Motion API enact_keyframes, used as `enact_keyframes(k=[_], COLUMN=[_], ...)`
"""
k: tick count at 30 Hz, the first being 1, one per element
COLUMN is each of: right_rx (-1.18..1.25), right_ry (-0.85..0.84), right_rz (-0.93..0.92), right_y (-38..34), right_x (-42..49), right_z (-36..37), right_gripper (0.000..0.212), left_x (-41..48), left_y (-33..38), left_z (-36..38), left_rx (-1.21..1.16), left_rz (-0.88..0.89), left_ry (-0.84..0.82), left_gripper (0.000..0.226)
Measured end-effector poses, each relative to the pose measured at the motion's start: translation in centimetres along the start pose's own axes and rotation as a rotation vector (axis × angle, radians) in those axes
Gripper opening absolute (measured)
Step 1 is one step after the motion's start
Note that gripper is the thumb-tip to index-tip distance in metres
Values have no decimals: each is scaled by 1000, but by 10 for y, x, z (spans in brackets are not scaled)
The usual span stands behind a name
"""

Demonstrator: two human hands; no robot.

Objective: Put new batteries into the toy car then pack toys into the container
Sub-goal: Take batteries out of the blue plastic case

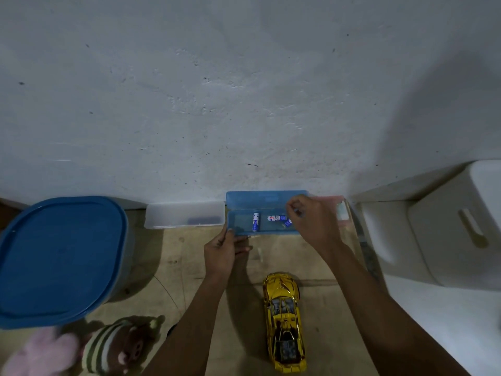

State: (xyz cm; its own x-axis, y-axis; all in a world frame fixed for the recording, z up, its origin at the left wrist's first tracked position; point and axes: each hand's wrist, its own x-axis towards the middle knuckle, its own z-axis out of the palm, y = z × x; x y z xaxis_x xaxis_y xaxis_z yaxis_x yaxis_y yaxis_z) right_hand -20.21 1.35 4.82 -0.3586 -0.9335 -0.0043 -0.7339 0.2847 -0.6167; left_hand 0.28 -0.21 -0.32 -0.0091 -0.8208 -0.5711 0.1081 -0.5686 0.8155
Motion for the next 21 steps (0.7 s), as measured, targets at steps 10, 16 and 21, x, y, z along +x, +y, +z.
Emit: enact_keyframes(k=[10, 16, 21], right_rx=[-683, -904, -747], right_ry=[-237, -345, -389], right_rz=[-46, -173, -367], right_y=[-10, -21, -14], right_x=[1, 13, 13], right_z=[13, -6, -10], right_gripper=[22, 24, 34], left_x=[-2, -1, -1], left_y=[3, 2, 1], left_z=[-2, -3, -3], left_rx=[-3, -5, 15], left_rz=[-20, -15, 11], left_ry=[-23, -26, -31], left_gripper=[35, 34, 35])
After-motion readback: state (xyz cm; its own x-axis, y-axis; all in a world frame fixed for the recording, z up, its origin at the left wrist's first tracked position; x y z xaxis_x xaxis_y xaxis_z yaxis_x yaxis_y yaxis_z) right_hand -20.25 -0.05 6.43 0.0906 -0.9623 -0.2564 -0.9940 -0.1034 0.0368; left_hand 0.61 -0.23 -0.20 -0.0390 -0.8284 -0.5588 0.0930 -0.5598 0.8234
